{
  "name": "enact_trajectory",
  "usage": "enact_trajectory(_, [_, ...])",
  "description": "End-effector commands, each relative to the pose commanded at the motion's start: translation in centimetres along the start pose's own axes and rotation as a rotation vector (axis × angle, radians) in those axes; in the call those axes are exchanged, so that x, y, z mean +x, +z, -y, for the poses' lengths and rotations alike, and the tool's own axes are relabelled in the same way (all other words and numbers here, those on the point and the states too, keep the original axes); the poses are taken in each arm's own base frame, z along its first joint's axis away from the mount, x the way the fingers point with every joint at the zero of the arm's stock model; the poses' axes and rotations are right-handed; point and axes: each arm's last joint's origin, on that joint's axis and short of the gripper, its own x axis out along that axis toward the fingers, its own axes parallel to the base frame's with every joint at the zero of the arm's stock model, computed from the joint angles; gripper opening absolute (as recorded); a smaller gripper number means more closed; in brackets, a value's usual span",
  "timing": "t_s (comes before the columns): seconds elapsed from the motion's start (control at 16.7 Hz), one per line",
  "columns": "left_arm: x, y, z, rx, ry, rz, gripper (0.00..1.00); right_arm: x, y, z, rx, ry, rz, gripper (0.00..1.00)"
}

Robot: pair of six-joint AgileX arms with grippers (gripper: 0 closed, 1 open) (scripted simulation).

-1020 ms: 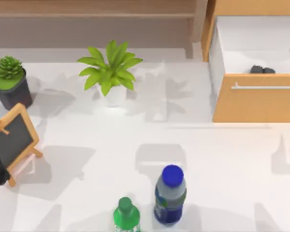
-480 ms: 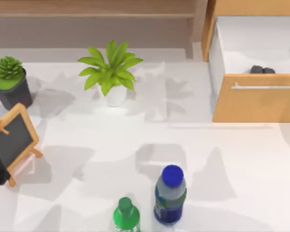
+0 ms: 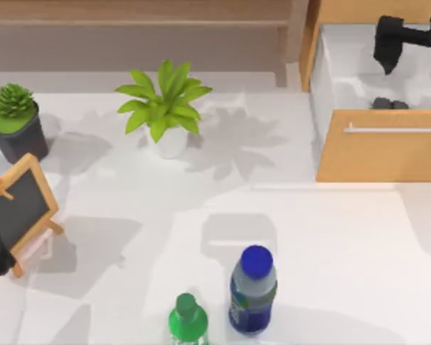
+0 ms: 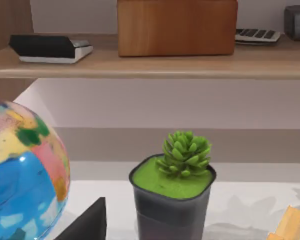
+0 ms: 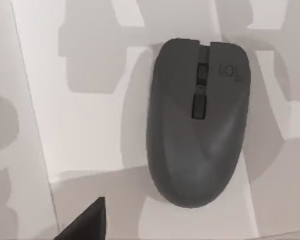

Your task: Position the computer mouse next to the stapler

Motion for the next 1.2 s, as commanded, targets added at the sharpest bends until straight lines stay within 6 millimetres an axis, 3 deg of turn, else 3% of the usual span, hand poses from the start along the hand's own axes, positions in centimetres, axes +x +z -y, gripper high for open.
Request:
enact_trajectory(0.18, [0.0,0.0,0.0,0.0,0.0,0.0,1.0,5.5,1.3,-1.3,0.025,-0.056,-0.144,1.0])
enact_trajectory(0.36, [0.0,0.0,0.0,0.0,0.0,0.0,1.0,8.8,1.8,-1.7,0.056,-0.09,-0.221,1.0])
enact_trajectory(1.2, [0.0,0.0,0.0,0.0,0.0,0.0,1.0,9.8,2.0,-1.6,0.071,-0.096,-0.231,1.0])
